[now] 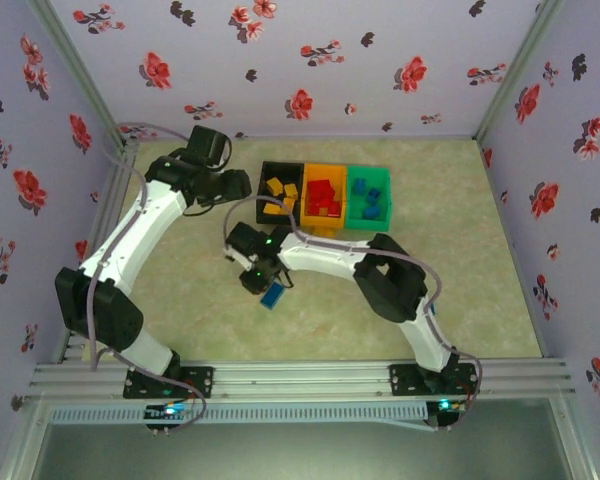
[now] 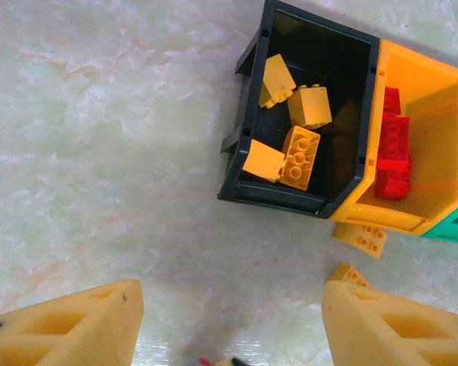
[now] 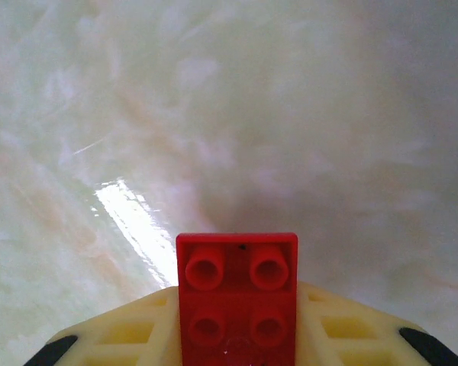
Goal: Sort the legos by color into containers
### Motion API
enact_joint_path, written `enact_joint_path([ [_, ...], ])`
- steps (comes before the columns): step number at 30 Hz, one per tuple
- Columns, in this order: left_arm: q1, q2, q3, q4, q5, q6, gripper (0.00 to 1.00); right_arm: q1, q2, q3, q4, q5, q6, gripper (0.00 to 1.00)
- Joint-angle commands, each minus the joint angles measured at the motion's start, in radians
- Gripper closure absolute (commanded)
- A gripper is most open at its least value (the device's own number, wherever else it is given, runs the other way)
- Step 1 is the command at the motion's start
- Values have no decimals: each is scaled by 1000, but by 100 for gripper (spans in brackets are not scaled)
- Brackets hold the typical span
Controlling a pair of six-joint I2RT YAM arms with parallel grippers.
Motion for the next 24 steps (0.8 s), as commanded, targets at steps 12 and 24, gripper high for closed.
enact_joint_path([
  [12,10,-72,-42,-29,-26,20,36,-283,-254,-11,38,79,202,68],
  [24,-23,-166,-210,-12,-18,-16,36,-490,-42,244,-82,86,291,68],
])
